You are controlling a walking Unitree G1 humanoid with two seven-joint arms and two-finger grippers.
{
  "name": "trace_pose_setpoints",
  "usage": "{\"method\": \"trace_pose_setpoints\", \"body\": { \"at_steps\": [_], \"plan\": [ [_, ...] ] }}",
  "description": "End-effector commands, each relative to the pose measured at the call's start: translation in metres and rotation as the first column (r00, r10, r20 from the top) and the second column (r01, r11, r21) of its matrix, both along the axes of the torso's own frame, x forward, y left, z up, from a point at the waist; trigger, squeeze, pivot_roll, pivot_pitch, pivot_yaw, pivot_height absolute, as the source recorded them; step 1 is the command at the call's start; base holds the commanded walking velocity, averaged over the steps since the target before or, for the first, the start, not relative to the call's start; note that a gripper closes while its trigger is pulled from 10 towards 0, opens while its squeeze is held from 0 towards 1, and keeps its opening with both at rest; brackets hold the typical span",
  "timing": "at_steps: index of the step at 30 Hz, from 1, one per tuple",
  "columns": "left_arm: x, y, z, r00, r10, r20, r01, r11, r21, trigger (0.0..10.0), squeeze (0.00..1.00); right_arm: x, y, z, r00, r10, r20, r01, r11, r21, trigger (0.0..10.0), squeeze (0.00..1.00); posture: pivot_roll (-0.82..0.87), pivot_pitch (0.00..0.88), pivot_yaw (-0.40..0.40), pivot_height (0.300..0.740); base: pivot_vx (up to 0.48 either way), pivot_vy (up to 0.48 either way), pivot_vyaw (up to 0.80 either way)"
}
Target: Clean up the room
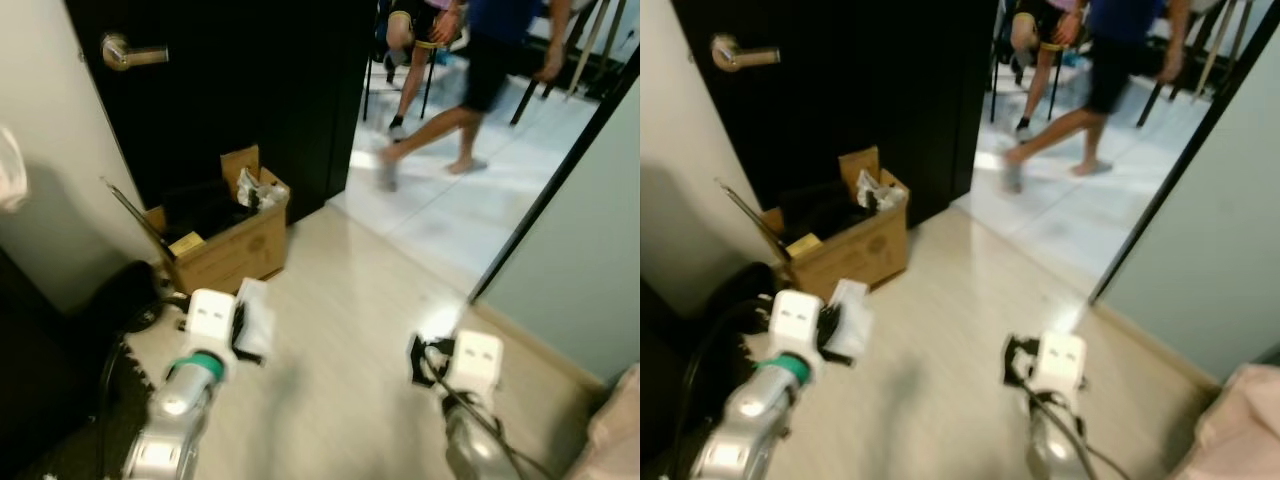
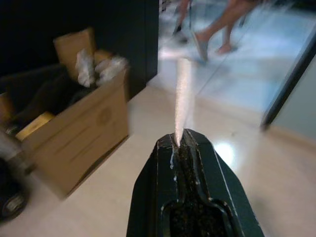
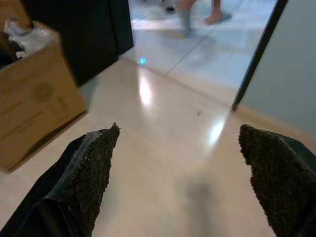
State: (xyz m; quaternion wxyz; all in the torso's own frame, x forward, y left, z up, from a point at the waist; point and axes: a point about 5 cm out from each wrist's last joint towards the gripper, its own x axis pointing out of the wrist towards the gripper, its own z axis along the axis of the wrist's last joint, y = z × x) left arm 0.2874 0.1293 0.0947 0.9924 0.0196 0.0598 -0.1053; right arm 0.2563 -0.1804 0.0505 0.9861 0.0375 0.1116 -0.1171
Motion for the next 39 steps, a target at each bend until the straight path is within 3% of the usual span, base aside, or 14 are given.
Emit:
{"method": "trace_pose_setpoints", "body": {
  "at_steps": [1,16,25,39],
  "plan": [
    [-0.0034,0.0078,-0.0061,1.0,0.019,-0.025,-0.018,1.0,0.009,10.0,0.0,-0.0013,0.0038,-0.0027,1.0,0.006,-0.013,-0.006,1.0,0.009,10.0,0.0,0.08,0.0,0.045,0.74,0.315,0.0,0.0],
    [-0.0018,0.0068,-0.0063,0.999,0.022,-0.026,-0.022,1.0,0.005,10.0,0.0,0.0,0.0065,-0.0002,0.999,0.043,0.002,-0.043,0.999,0.031,10.0,0.0,0.08,0.0,0.042,0.74,0.32,0.0,0.0],
    [-0.0007,0.0054,-0.0061,0.999,0.026,-0.029,-0.026,1.0,-0.002,10.0,0.0,0.0007,0.0064,0.0024,0.999,0.048,0.017,-0.048,0.998,0.049,10.0,0.0,0.08,0.0,0.04,0.74,0.318,0.0,-0.8],
    [-0.001,0.005,-0.0067,0.999,0.025,-0.032,-0.025,1.0,-0.005,10.0,0.0,0.0002,0.0064,0.0018,0.999,0.049,0.019,-0.05,0.997,0.056,10.0,0.0,0.07,0.003,0.039,0.74,0.317,0.0,0.0]
  ]
}}
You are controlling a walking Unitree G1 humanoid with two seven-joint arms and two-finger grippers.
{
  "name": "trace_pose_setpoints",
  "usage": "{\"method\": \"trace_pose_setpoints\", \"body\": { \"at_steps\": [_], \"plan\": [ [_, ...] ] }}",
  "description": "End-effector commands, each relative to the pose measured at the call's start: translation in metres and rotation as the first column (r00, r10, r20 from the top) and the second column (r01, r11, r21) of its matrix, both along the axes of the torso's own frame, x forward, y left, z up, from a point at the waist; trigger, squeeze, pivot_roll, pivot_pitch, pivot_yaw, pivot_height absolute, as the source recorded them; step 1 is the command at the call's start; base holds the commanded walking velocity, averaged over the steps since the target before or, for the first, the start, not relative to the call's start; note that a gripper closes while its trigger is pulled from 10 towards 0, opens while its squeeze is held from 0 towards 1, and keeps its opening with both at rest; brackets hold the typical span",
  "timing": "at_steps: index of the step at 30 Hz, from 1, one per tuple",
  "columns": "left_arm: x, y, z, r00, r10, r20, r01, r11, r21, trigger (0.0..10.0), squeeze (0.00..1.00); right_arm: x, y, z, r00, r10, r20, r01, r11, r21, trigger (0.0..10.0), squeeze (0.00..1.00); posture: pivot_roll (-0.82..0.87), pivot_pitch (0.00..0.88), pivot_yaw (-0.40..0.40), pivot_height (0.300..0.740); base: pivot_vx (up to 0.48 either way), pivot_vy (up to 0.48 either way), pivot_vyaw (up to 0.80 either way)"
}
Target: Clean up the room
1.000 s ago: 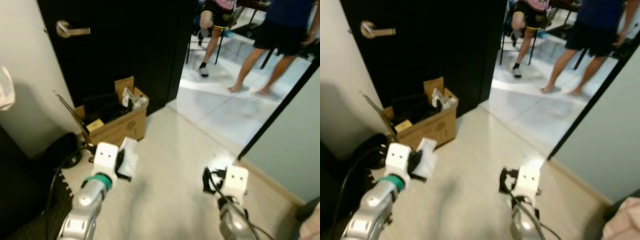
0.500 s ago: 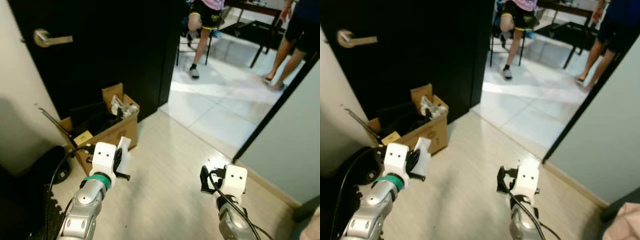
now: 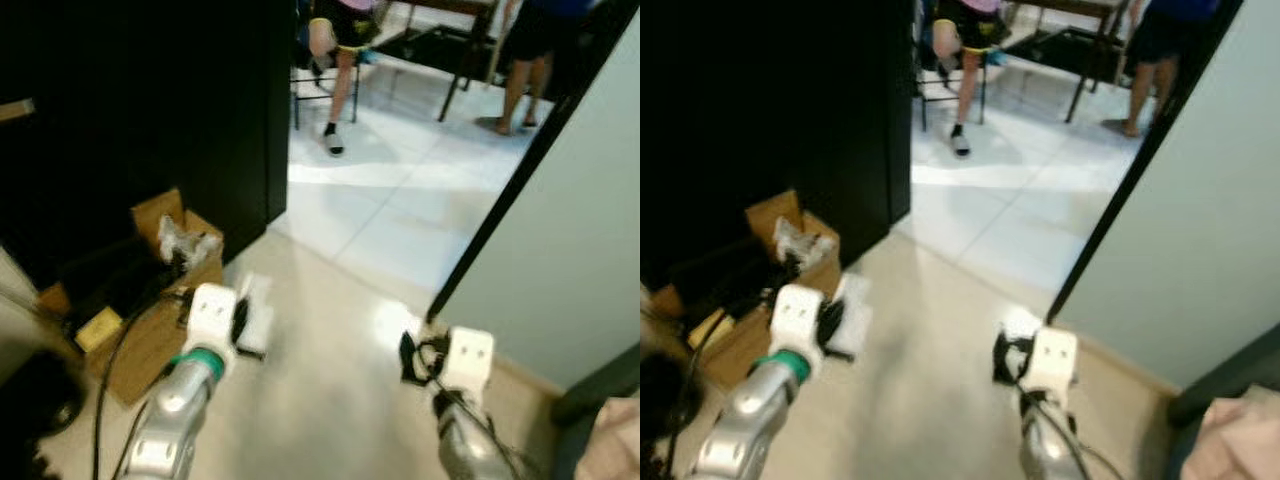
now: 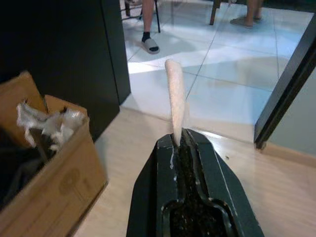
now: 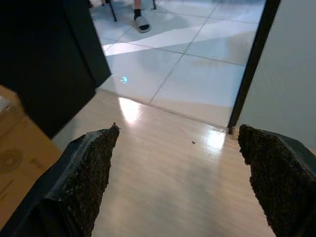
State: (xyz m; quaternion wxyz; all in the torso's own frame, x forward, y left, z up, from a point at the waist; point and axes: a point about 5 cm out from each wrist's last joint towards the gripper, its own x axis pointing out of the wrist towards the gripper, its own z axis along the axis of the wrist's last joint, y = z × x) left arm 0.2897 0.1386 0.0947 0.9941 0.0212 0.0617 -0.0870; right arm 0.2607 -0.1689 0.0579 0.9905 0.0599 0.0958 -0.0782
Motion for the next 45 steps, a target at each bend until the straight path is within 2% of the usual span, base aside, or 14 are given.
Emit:
{"method": "trace_pose_setpoints", "body": {
  "at_steps": [1,5,15,37,45],
  "plan": [
    [-0.0033,-0.0043,-0.0068,1.0,-0.012,-0.029,0.012,1.0,-0.012,10.0,0.0,-0.0041,-0.0051,-0.0056,0.999,-0.021,-0.024,0.021,1.0,0.007,10.0,0.0,0.07,0.003,0.039,0.74,0.319,0.0,0.0],
    [-0.0041,-0.004,-0.007,0.999,-0.012,-0.03,0.011,1.0,-0.011,10.0,0.0,-0.0054,-0.0056,-0.0061,0.999,-0.024,-0.028,0.024,1.0,0.014,10.0,0.0,0.07,0.005,0.039,0.74,0.321,0.0,0.0],
    [-0.0073,-0.0014,-0.0081,1.0,-0.002,-0.03,0.002,1.0,-0.014,10.0,0.0,-0.0041,-0.0011,-0.0054,0.999,0.026,-0.043,-0.029,0.998,-0.062,10.0,0.0,0.08,0.005,0.033,0.74,0.318,0.0,0.0],
    [-0.0097,-0.002,-0.0092,0.999,0.003,-0.032,-0.003,1.0,-0.019,10.0,0.0,-0.0051,-0.0014,-0.0057,0.997,0.049,-0.055,-0.055,0.993,-0.103,10.0,0.0,0.07,0.007,0.019,0.74,0.316,0.0,0.0],
    [-0.0075,0.0039,-0.0048,1.0,0.024,-0.018,-0.025,1.0,-0.005,10.0,0.0,0.0019,0.0029,-0.005,0.994,0.09,-0.062,-0.097,0.988,-0.122,10.0,0.0,0.1,0.044,-0.018,0.74,0.313,0.0,0.15]
  ]
}}
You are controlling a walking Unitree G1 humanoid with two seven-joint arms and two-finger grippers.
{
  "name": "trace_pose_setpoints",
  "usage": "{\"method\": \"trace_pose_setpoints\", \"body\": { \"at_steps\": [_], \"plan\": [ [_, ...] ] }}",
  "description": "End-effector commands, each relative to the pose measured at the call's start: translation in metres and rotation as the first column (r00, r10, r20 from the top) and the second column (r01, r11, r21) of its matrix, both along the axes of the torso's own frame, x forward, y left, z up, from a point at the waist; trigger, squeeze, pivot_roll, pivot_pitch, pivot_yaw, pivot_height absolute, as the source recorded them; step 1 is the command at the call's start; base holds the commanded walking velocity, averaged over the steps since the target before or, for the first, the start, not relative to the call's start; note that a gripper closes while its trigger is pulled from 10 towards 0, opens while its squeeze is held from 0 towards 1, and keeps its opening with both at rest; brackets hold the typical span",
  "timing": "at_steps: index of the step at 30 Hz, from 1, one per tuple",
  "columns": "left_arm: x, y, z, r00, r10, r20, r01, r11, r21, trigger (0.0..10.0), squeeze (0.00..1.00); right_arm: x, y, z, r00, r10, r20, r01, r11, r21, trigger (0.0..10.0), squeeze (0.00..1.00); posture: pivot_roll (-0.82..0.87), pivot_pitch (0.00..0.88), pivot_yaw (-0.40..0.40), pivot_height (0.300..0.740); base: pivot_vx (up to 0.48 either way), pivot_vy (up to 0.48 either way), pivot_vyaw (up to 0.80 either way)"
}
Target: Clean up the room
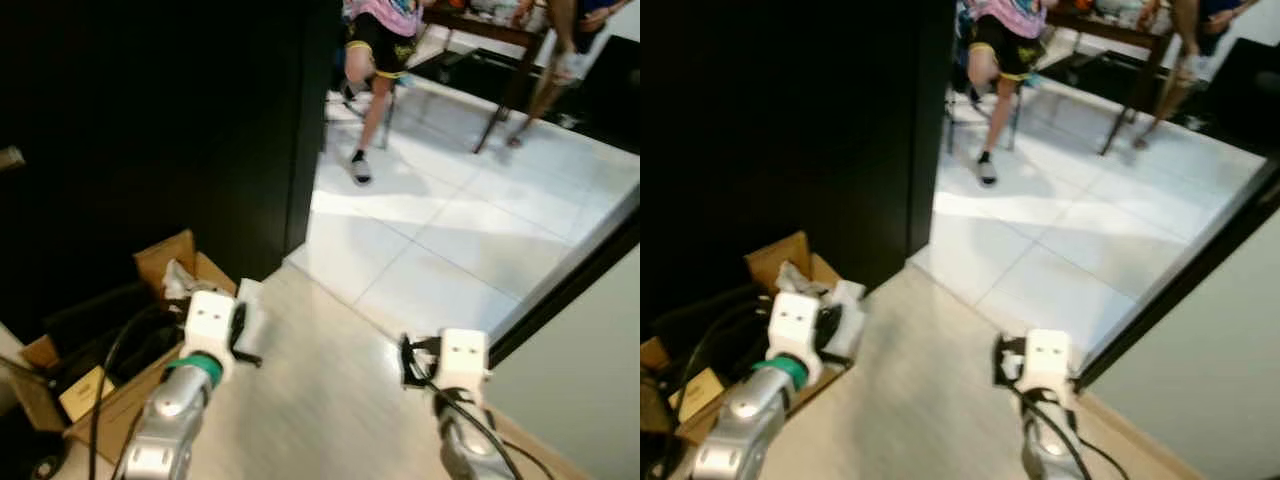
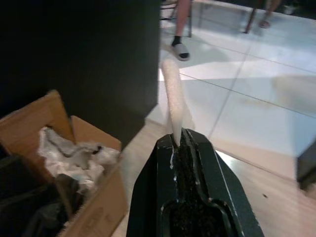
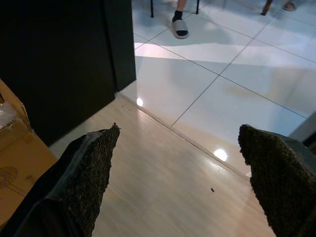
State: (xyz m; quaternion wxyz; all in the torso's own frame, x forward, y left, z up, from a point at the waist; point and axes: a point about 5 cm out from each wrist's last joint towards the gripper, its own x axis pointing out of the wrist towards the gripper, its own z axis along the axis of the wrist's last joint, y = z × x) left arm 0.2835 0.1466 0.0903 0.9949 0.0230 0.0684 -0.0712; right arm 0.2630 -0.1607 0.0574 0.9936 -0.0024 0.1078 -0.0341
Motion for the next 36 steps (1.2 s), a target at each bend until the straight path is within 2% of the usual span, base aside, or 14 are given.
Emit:
{"method": "trace_pose_setpoints", "body": {
  "at_steps": [1,11,28,31,36],
  "plan": [
    [-0.001,-0.003,0.0,1.0,-0.002,-0.001,0.001,1.0,-0.01,10.0,0.0,0.001,-0.005,-0.005,1.0,-0.003,-0.029,0.002,1.0,-0.015,10.0,0.0,0.1,0.044,-0.018,0.74,0.315,0.0,0.8],
    [-0.003,0.013,0.003,0.998,0.06,0.013,-0.06,0.998,0.018,10.0,0.0,0.01,-0.003,-0.002,0.997,0.069,-0.035,-0.07,0.997,-0.039,10.0,0.0,0.11,0.073,-0.082,0.74,0.314,0.0,0.8],
    [-0.005,0.023,0.006,0.996,0.089,0.025,-0.089,0.995,0.033,10.0,0.0,0.015,-0.003,0.003,0.993,0.114,-0.022,-0.115,0.992,-0.048,10.0,0.0,0.1,0.072,-0.1,0.74,0.315,0.0,0.8],
    [-0.006,0.022,0.006,0.996,0.088,0.025,-0.089,0.995,0.032,10.0,0.0,0.015,-0.005,0.005,0.995,0.097,0.001,-0.097,0.995,0.005,10.0,0.0,0.1,0.074,-0.104,0.74,0.295,0.0,0.0],
    [-0.008,0.021,0.003,0.995,0.095,0.023,-0.096,0.994,0.048,10.0,0.0,0.015,-0.007,0.007,0.996,0.091,0.003,-0.091,0.996,-0.003,10.0,0.0,0.09,0.082,-0.106,0.74,0.112,0.0,0.0]
  ]
}}
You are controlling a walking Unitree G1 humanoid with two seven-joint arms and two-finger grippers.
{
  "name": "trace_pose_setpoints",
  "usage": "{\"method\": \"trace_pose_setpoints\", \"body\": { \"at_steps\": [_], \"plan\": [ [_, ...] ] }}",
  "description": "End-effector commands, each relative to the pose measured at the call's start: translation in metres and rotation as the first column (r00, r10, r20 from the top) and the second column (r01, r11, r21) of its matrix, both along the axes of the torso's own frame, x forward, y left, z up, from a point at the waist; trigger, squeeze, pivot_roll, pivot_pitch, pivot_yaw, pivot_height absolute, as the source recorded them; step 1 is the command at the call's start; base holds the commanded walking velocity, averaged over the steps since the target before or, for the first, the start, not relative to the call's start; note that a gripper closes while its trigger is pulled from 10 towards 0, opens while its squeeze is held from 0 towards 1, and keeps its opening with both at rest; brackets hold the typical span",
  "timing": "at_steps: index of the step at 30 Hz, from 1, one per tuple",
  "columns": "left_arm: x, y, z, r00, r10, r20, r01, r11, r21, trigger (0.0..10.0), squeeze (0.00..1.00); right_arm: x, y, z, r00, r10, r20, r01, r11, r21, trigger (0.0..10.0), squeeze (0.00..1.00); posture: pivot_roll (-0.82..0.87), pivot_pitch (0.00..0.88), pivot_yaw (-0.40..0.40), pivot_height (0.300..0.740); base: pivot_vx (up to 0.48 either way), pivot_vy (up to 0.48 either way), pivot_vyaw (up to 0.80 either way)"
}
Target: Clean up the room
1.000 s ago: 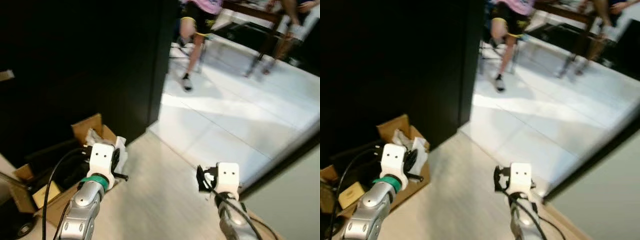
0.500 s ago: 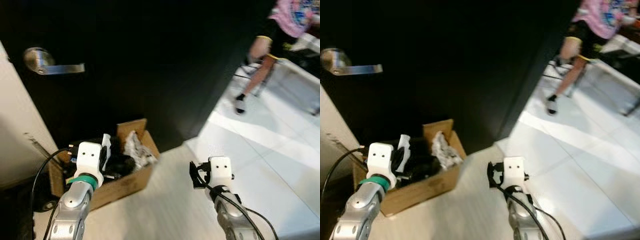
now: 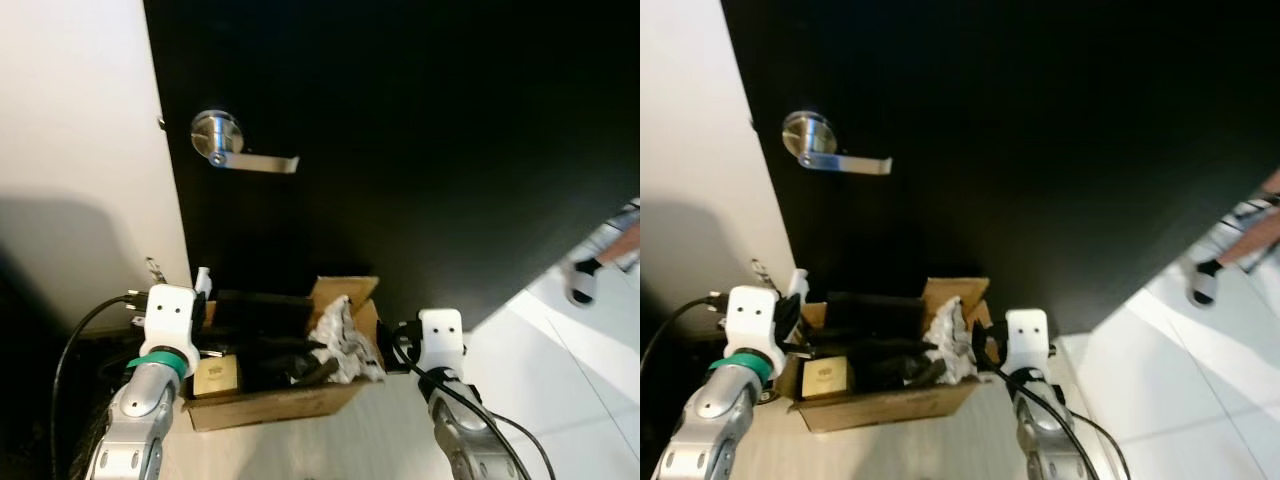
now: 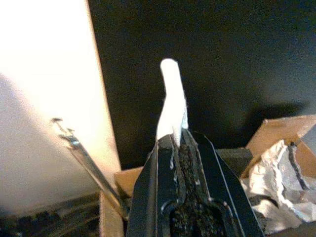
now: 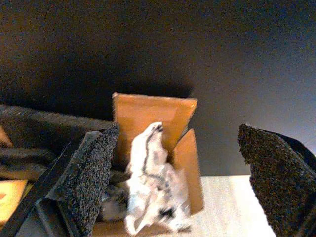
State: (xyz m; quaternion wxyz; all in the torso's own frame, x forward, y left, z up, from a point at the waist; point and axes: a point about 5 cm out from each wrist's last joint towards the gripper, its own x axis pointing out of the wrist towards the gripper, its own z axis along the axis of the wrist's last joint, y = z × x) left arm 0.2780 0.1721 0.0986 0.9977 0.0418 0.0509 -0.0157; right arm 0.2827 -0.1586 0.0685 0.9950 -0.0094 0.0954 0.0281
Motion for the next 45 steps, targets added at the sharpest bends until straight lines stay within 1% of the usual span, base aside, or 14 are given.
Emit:
{"method": "trace_pose_setpoints", "body": {
  "at_steps": [1,11,16,20,26,30,31,33,35,40,41,43,44,45],
  "plan": [
    [-0.003,-0.005,-0.005,1.0,-0.011,-0.021,0.012,1.0,0.006,10.0,0.0,-0.004,-0.009,-0.005,0.999,-0.034,-0.021,0.034,0.999,-0.003,10.0,0.0,0.09,0.082,-0.106,0.74,0.0,0.0,0.0],
    [-0.004,-0.006,-0.009,1.0,-0.015,-0.027,0.015,1.0,0.023,10.0,0.0,-0.008,-0.015,-0.006,0.998,-0.05,-0.032,0.05,0.999,-0.011,10.0,0.0,0.07,0.099,-0.11,0.74,0.0,0.0,0.0],
    [-0.001,-0.011,-0.018,0.994,-0.093,-0.053,0.098,0.989,0.112,10.0,0.0,-0.008,-0.018,-0.004,0.998,-0.063,-0.03,0.063,0.998,-0.014,10.0,0.0,0.06,0.107,-0.121,0.74,0.0,0.0,0.0],
    [0.013,-0.017,-0.032,0.976,-0.182,-0.12,0.204,0.958,0.2,10.0,0.0,-0.006,-0.02,-0.004,0.998,-0.057,-0.035,0.056,0.998,-0.027,10.0,0.0,0.05,0.113,-0.131,0.74,0.0,0.0,0.0],
    [0.039,-0.034,-0.016,0.969,-0.236,-0.076,0.247,0.952,0.182,10.0,0.0,-0.005,-0.023,-0.002,0.998,-0.041,-0.042,0.039,0.998,-0.048,10.0,0.0,0.04,0.125,-0.161,0.74,0.0,0.0,0.0],
    [0.047,-0.042,-0.009,0.969,-0.244,-0.036,0.246,0.947,0.205,10.0,0.0,-0.005,-0.026,0.0,0.998,-0.041,-0.042,0.038,0.998,-0.054,10.0,0.0,0.03,0.13,-0.166,0.74,0.0,0.0,0.0],
    [0.049,-0.043,-0.007,0.968,-0.25,-0.02,0.246,0.931,0.271,10.0,0.0,-0.005,-0.026,0.0,0.998,-0.041,-0.042,0.039,0.998,-0.055,10.0,0.0,0.03,0.134,-0.165,0.74,0.0,0.0,0.0],
    [0.05,-0.044,-0.006,0.966,-0.257,-0.01,0.247,0.918,0.311,10.0,0.0,-0.005,-0.026,0.0,0.998,-0.041,-0.042,0.039,0.998,-0.055,10.0,0.0,0.03,0.138,-0.162,0.74,0.0,0.0,0.0],
    [0.051,-0.043,-0.005,0.974,-0.225,0.011,0.212,0.933,0.29,10.0,0.0,-0.007,-0.025,-0.001,0.998,-0.039,-0.044,0.037,0.998,-0.055,10.0,0.0,0.03,0.138,-0.162,0.74,0.0,0.0,0.0],
    [0.051,-0.039,-0.007,0.976,-0.218,0.015,0.203,0.931,0.303,10.0,0.0,-0.009,-0.025,-0.001,0.998,-0.044,-0.046,0.042,0.998,-0.052,10.0,0.0,0.03,0.146,-0.157,0.74,0.0,0.0,0.0],
    [0.051,-0.036,-0.007,0.976,-0.215,0.02,0.197,0.925,0.326,10.0,0.84,-0.01,-0.027,-0.002,0.997,-0.051,-0.049,0.049,0.998,-0.051,10.0,0.0,0.03,0.146,-0.157,0.74,0.0,0.0,0.0],
    [0.051,-0.036,-0.007,0.976,-0.215,0.02,0.197,0.925,0.326,10.0,0.84,-0.01,-0.027,-0.002,0.997,-0.051,-0.049,0.049,0.998,-0.051,10.0,0.0,0.03,0.146,-0.157,0.74,0.0,0.0,0.0],
    [0.051,-0.035,-0.007,0.977,-0.213,0.025,0.195,0.929,0.315,10.0,1.0,-0.009,-0.028,-0.002,0.997,-0.053,-0.05,0.051,0.997,-0.052,10.0,0.0,0.03,0.146,-0.157,0.74,0.0,0.0,0.0],
    [0.052,-0.034,-0.007,0.978,-0.207,0.026,0.188,0.931,0.314,10.0,1.0,-0.009,-0.029,-0.002,0.997,-0.054,-0.049,0.051,0.997,-0.052,10.0,0.0,0.03,0.147,-0.156,0.74,0.0,0.0,0.0]
  ]
}}
